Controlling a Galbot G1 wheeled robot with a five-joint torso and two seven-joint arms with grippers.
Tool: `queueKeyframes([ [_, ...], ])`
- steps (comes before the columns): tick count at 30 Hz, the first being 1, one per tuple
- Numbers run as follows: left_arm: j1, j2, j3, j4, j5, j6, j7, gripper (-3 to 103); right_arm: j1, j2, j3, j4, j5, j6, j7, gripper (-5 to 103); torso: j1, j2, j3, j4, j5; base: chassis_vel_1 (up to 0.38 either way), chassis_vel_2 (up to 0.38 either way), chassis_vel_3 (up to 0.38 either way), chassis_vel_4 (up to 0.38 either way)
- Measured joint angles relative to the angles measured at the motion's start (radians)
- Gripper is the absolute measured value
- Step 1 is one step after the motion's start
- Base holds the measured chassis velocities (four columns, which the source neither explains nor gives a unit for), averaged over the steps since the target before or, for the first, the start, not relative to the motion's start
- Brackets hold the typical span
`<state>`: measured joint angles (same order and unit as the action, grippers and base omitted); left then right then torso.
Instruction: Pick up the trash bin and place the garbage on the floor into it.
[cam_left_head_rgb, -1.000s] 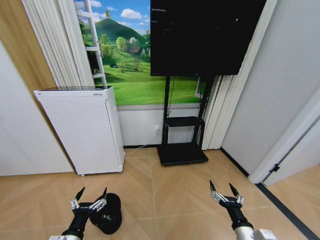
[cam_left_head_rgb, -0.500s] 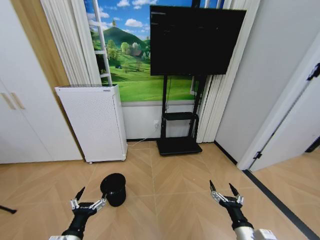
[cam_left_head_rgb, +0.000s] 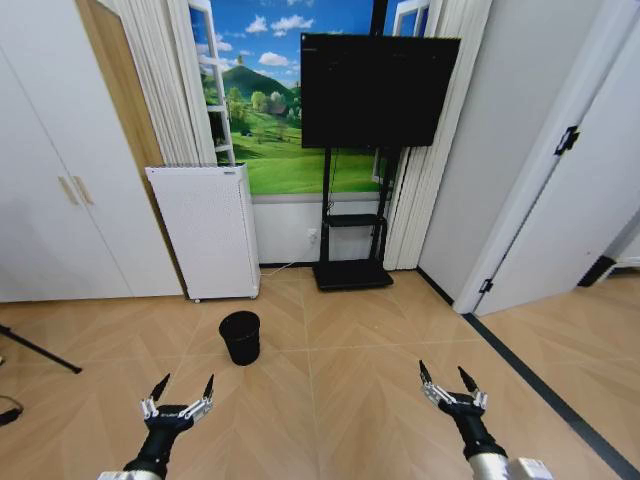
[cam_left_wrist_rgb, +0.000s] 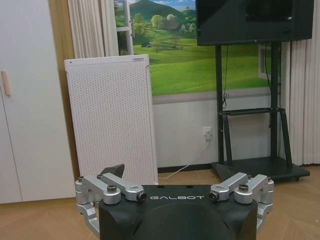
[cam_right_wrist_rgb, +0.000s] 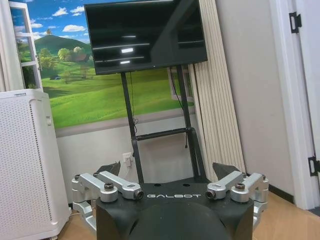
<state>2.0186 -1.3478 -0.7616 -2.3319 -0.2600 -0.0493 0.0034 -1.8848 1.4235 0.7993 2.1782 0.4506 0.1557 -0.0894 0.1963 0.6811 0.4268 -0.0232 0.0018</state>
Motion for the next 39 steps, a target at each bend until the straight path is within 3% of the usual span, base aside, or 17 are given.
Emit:
queueKeyframes([
  [1,0.0,0.0,0.0,0.0,0.0,0.0,0.0,100,-0.001,0.0,0.0,0.0,0.0,0.0,0.0,100,0.0,0.0,-0.001,-0.0008,-0.0032,0.259,-0.306,-0.304,0.323],
  [3,0.0,0.0,0.0,0.0,0.0,0.0,-0.001,100,0.0,0.0,0.0,0.0,0.0,0.0,0.0,100,-0.001,0.0,-0.001,0.0003,-0.0029,0.259,-0.306,-0.278,0.297],
  [4,0.0,0.0,0.0,0.0,0.0,0.0,-0.001,100,-0.001,0.0,0.0,0.0,0.0,0.0,0.0,100,-0.001,0.0,-0.001,-0.0004,-0.0011,0.166,-0.101,-0.213,0.171],
  [8,0.0,0.0,0.0,0.0,0.0,0.0,-0.001,100,-0.001,0.0,0.0,0.0,0.0,0.0,0.0,100,-0.001,0.0,-0.001,-0.0003,-0.0027,0.057,-0.051,-0.143,0.107],
  [12,0.0,0.0,0.0,0.0,0.0,0.0,0.0,100,0.0,0.0,0.0,0.0,0.0,0.0,0.0,100,0.0,0.0,0.0,-0.0007,-0.0006,-0.053,-0.017,0.001,-0.025],
  [13,0.0,0.0,0.0,0.001,0.0,0.0,0.0,100,0.0,0.0,0.0,0.0,0.0,0.0,0.0,100,0.0,-0.001,0.0,-0.0006,-0.0022,-0.076,0.043,0.111,-0.027],
  [15,0.0,0.0,0.0,0.0,0.0,0.0,0.0,100,0.001,0.0,0.0,0.0,0.0,0.0,0.0,100,0.0,-0.001,0.0,0.0003,-0.0013,-0.067,0.057,0.091,-0.033],
  [39,0.0,0.0,0.0,0.001,0.0,0.0,0.0,100,0.0,0.0,0.0,0.0,0.0,0.0,0.0,100,0.0,-0.001,0.0,-0.0003,-0.0018,-0.003,0.006,0.005,-0.003],
])
